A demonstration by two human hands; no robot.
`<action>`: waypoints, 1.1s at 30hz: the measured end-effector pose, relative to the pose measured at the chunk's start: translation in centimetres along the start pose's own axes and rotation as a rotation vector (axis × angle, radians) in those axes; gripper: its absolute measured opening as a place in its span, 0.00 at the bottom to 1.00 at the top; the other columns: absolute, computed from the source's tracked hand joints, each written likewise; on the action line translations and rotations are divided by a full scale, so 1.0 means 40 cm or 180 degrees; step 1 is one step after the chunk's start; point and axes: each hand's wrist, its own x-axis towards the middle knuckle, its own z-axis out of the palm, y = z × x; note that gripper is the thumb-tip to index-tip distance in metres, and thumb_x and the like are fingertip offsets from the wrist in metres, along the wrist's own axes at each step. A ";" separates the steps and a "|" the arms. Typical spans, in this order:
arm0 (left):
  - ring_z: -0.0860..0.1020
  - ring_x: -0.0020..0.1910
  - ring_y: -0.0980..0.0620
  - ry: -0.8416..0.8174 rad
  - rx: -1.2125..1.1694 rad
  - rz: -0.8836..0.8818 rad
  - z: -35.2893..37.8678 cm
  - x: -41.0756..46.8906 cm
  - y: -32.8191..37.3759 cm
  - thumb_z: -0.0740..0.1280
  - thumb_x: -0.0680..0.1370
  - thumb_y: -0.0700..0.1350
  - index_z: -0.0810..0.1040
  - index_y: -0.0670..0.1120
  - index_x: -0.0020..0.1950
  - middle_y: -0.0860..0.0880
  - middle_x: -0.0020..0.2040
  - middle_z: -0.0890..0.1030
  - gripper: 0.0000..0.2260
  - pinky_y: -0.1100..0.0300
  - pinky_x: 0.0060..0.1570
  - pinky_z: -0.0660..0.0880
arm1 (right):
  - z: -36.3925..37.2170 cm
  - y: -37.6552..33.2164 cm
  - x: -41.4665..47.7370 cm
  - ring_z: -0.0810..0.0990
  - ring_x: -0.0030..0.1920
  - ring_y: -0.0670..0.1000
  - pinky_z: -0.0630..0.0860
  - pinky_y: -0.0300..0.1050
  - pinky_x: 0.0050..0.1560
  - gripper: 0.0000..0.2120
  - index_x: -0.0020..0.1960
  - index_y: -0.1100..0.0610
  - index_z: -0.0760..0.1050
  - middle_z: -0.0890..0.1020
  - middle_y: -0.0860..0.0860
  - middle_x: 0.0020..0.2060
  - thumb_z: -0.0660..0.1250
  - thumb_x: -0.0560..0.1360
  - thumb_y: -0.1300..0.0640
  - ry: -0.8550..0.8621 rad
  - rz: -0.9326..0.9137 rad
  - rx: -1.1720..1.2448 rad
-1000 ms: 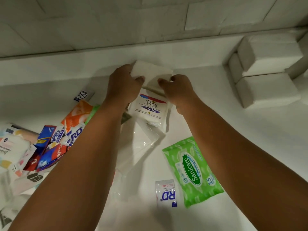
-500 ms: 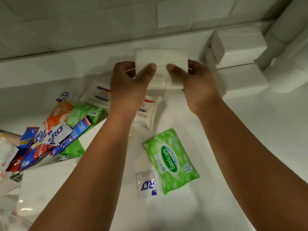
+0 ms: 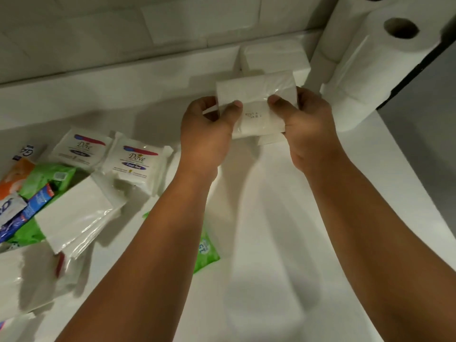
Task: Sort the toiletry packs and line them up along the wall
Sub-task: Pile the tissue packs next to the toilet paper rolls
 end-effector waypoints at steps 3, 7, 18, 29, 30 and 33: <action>0.84 0.42 0.58 -0.0012 0.0025 -0.0031 0.061 -0.010 -0.004 0.74 0.75 0.48 0.80 0.43 0.58 0.51 0.48 0.86 0.15 0.68 0.38 0.76 | -0.046 0.001 0.020 0.84 0.48 0.60 0.80 0.63 0.53 0.09 0.49 0.61 0.81 0.85 0.60 0.46 0.68 0.73 0.57 0.0136 -0.0150 -0.0343; 0.83 0.43 0.58 0.0179 0.0266 -0.0025 0.125 -0.014 -0.005 0.73 0.75 0.53 0.79 0.46 0.57 0.53 0.47 0.85 0.16 0.65 0.42 0.78 | -0.095 -0.003 0.045 0.82 0.41 0.48 0.80 0.44 0.45 0.07 0.46 0.56 0.81 0.83 0.49 0.38 0.64 0.77 0.58 0.0251 -0.0325 -0.0795; 0.79 0.54 0.55 0.0450 0.0750 0.0123 0.230 0.024 -0.036 0.70 0.75 0.59 0.80 0.47 0.59 0.55 0.53 0.82 0.20 0.57 0.60 0.76 | -0.143 0.035 0.154 0.80 0.41 0.51 0.78 0.48 0.45 0.11 0.45 0.56 0.78 0.81 0.49 0.38 0.61 0.76 0.50 0.0189 -0.0115 -0.1275; 0.78 0.61 0.57 0.0033 0.0197 0.0154 0.272 0.035 -0.046 0.61 0.77 0.50 0.70 0.49 0.73 0.56 0.65 0.78 0.24 0.58 0.66 0.73 | -0.160 0.022 0.195 0.82 0.48 0.57 0.79 0.56 0.56 0.07 0.45 0.53 0.79 0.82 0.52 0.41 0.62 0.75 0.58 -0.0138 0.0564 -0.0525; 0.78 0.63 0.55 -0.0009 0.0099 0.0144 0.272 0.044 -0.058 0.61 0.76 0.51 0.69 0.49 0.74 0.53 0.66 0.79 0.26 0.52 0.68 0.73 | -0.160 0.023 0.199 0.81 0.48 0.58 0.79 0.56 0.56 0.06 0.45 0.52 0.79 0.81 0.52 0.41 0.62 0.75 0.58 -0.0139 0.0618 -0.0446; 0.79 0.61 0.56 -0.0077 -0.0066 0.0066 0.272 0.052 -0.073 0.61 0.76 0.49 0.69 0.50 0.74 0.53 0.64 0.80 0.25 0.58 0.64 0.74 | -0.155 0.035 0.208 0.79 0.46 0.51 0.78 0.44 0.52 0.06 0.50 0.53 0.76 0.79 0.51 0.46 0.61 0.79 0.56 -0.0159 0.0651 -0.0584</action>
